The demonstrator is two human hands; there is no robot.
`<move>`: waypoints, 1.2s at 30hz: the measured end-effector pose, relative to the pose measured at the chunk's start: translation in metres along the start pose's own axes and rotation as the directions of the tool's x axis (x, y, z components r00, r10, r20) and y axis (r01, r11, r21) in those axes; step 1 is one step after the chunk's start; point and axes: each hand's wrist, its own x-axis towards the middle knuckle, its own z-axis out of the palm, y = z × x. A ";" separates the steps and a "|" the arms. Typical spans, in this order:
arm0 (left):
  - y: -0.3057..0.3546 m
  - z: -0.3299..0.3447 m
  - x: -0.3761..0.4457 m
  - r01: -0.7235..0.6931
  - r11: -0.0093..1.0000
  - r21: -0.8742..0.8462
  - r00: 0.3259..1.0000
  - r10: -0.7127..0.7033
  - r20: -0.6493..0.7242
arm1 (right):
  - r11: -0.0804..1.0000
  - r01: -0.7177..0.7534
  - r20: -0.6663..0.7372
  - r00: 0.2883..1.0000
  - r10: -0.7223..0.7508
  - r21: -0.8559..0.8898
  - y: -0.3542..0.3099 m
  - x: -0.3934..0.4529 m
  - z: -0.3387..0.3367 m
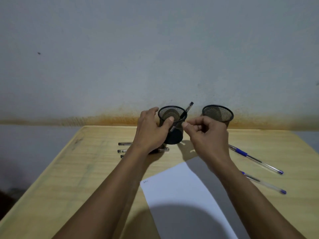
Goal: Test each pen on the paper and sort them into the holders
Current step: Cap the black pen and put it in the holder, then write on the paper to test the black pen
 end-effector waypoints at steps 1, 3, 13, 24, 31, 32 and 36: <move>0.000 -0.005 -0.003 -0.002 1.000 -0.004 1.000 0.002 -0.016 | 0.999 0.030 0.028 0.999 -0.029 -0.034 0.000 -0.006 0.003; -0.001 -0.019 -0.015 -0.022 1.000 0.002 0.997 0.022 -0.075 | 0.984 0.120 0.098 0.989 -0.108 -0.130 0.000 -0.017 0.013; -0.063 -0.063 -0.129 0.030 0.923 0.385 0.985 0.039 -0.170 | 0.583 0.586 0.599 0.776 -0.201 -0.564 0.003 -0.035 0.061; -0.084 -0.059 -0.136 0.087 0.820 0.566 0.987 0.005 -0.159 | 0.371 0.739 0.744 0.648 -0.163 -0.562 -0.002 -0.036 0.064; -0.073 -0.065 -0.140 0.096 0.905 0.414 0.988 -0.036 -0.151 | 0.683 0.599 0.670 0.711 -0.214 -0.418 -0.014 -0.049 0.037; -0.067 -0.066 -0.143 0.070 0.939 0.336 0.988 -0.018 -0.156 | 0.785 0.497 0.608 0.768 -0.200 -0.370 -0.019 -0.053 0.028; -0.028 -0.065 -0.161 -0.095 0.991 0.093 0.992 0.102 -0.072 | 0.994 0.001 0.388 0.921 0.042 -0.108 -0.040 -0.078 -0.009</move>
